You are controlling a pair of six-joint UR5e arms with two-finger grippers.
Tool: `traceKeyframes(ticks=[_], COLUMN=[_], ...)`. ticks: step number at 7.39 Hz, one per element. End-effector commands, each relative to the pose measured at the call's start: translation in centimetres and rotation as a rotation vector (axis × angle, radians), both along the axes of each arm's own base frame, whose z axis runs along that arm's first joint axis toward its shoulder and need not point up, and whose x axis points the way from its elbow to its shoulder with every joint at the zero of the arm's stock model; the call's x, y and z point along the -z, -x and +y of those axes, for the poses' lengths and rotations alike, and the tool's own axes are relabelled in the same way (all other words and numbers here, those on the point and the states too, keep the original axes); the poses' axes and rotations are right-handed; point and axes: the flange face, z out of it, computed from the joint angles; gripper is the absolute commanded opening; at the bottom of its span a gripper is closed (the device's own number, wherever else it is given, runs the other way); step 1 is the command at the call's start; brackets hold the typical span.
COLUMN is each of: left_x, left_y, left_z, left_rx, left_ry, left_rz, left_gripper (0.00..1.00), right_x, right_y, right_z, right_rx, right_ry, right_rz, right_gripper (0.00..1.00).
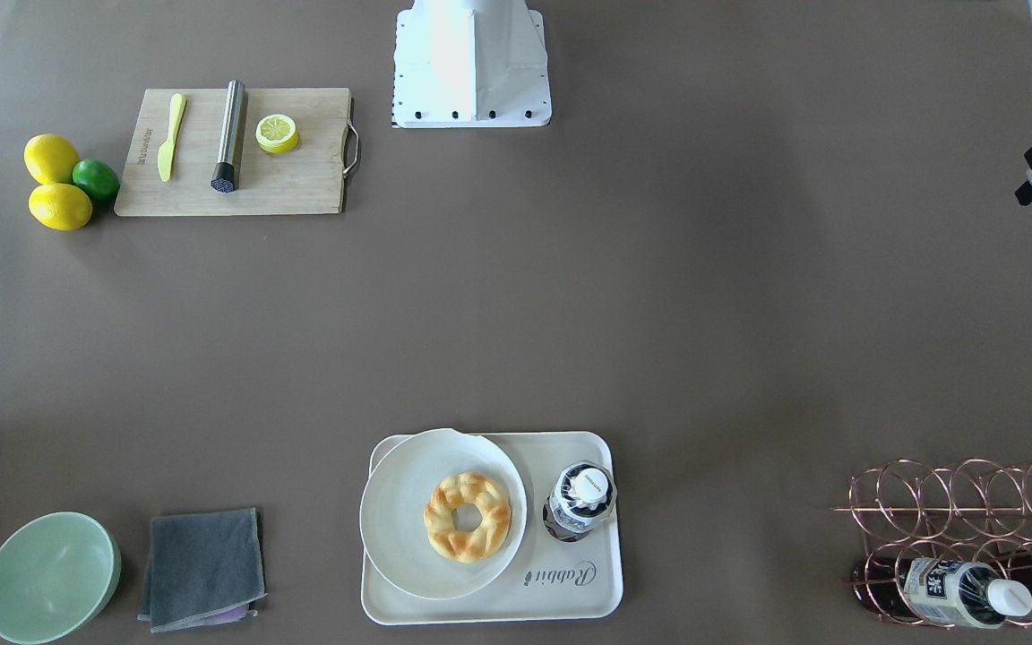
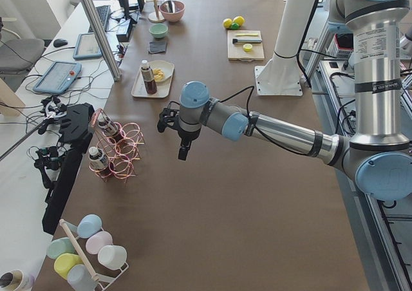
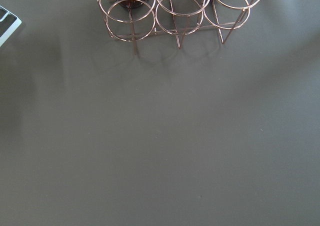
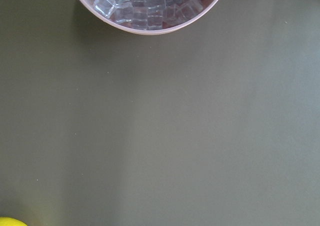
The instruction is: Place tea on tray
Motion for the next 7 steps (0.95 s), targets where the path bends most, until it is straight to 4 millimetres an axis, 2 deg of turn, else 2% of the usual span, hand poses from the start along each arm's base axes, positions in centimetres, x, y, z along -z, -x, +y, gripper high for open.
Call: traceKeyframes(ticks=[1, 2, 3, 4, 7], left_x=[-6.6, -7.5, -8.6, -8.6, -9.3], left_y=[0.4, 2.7, 4.3, 6.1, 6.4], left_z=[-0.3, 0.2, 1.8, 2.1, 2.3], left_rx=[-0.056, -0.019, -0.029, 0.010, 0.020], left_ry=[0.123, 0.111, 0.070, 0.028, 0.018], left_rz=[0.092, 0.089, 0.093, 0.082, 0.066], left_gripper=[0.98, 0.98, 0.98, 0.98, 0.98], right_x=[-1.4, -0.8, -0.1, 0.3, 1.2], right_y=[-2.2, -2.2, -2.1, -1.9, -0.9], right_z=[0.0, -0.5, -0.7, -0.7, -1.5], right_rx=[-0.017, -0.018, -0.021, -0.041, -0.040], right_ry=[0.002, -0.009, -0.020, -0.006, -0.006], right_rz=[-0.005, -0.009, -0.021, -0.053, -0.059], right_gripper=[1.00, 1.00, 1.00, 1.00, 1.00])
